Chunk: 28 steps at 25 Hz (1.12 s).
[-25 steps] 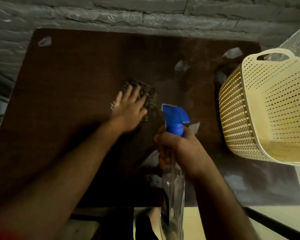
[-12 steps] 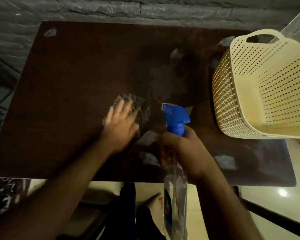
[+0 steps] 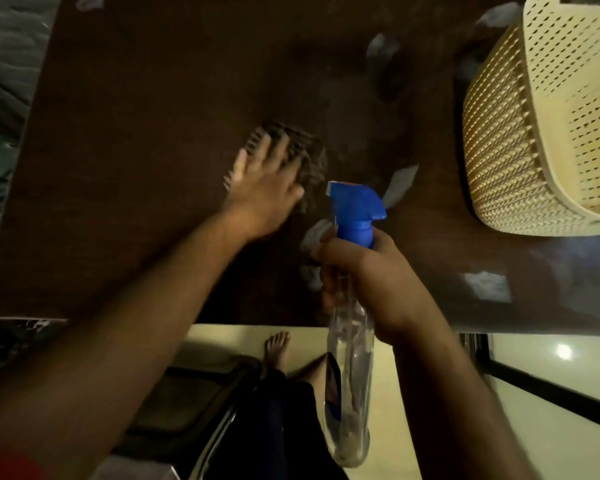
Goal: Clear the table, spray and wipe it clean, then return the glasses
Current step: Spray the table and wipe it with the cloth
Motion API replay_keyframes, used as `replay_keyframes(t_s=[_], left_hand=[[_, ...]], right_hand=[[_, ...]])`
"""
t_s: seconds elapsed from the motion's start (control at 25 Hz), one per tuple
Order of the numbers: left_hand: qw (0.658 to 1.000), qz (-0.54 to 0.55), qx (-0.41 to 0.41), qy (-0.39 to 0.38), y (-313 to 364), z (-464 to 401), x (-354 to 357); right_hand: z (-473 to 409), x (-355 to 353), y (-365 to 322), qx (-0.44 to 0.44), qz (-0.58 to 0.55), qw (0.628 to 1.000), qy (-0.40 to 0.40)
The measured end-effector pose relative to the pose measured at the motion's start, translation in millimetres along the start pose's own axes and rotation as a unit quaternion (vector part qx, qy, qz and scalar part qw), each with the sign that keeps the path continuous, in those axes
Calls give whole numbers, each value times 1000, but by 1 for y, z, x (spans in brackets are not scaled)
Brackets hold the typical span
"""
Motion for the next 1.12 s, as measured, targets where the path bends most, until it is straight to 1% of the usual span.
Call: replay_keyframes(t_s=[0.08, 0.12, 0.16, 0.2, 0.24, 0.32, 0.36, 0.4, 0.44, 0.48, 0.56, 0.64, 0.68, 0.72, 0.76, 0.84, 0.88, 0.92, 0.96, 1.0, 1.04, 1.12], left_hand=[[996, 11, 88, 3, 20, 96, 28], [996, 18, 90, 7, 9, 122, 30], [997, 21, 76, 9, -12, 121, 24], [999, 15, 48, 4, -35, 98, 13], [1000, 22, 5, 16, -57, 64, -5], [996, 38, -77, 32, -80, -18, -37], [993, 45, -112, 15, -75, -44, -45], [991, 45, -124, 12, -62, -54, -44], [994, 43, -100, 3, -38, -49, -35], [998, 33, -55, -3, -12, -26, -20], [1000, 19, 15, 4, 16, 60, 17], [999, 24, 37, 6, 9, 157, 46], [1000, 12, 27, 3, -3, 184, 50], [1000, 11, 13, -11, -17, 188, 50], [1000, 4, -6, -13, -31, 171, 43], [996, 25, -82, 30, -47, 109, 16], [990, 46, -124, 42, -50, 71, 1], [984, 59, -161, 38, -47, 44, -8], [980, 64, -185, 39, -38, 28, -12], [980, 68, -181, 38, -21, 27, -7], [987, 62, -147, 30, 6, 40, 5], [996, 34, -69, 34, 47, 99, 36]], right_hand=[[5, 3, 2, 11, -1, 1000, 8], [8, 0, 3, 11, 0, 1000, 17], [12, -2, 5, 13, 2, 1000, 26], [17, -4, 6, 14, 7, 999, 36], [21, -5, 6, 12, 11, 999, 46], [28, -6, 4, 1, 9, 998, 61], [30, -4, 3, -6, 5, 998, 62], [33, -2, 4, -12, 6, 998, 61], [35, 0, 6, -15, 9, 998, 62], [38, 2, 7, -15, 12, 998, 62], [45, 4, 11, -12, 11, 998, 54], [52, 0, 20, -4, 16, 999, 42], [57, -4, 27, 2, 17, 999, 40], [64, -10, 33, 8, 19, 999, 42], [70, -14, 39, 15, 23, 999, 45], [85, -18, 47, 24, 34, 998, 45], [91, -19, 49, 20, 37, 998, 45], [99, -20, 51, 14, 40, 998, 45], [103, -20, 53, 11, 40, 998, 47], [106, -21, 55, 10, 42, 998, 51], [109, -21, 56, 10, 45, 998, 51], [115, -16, 55, 6, 48, 998, 42]])
Point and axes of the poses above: each hand's wrist, its own z-axis away from the middle knuckle, its own x-axis out of the palm, y = z × x, the point moved 9 cm from there along -z, towards the middle knuckle, and after that the axes turned 6 degrees about z, right-handed, at the moved point
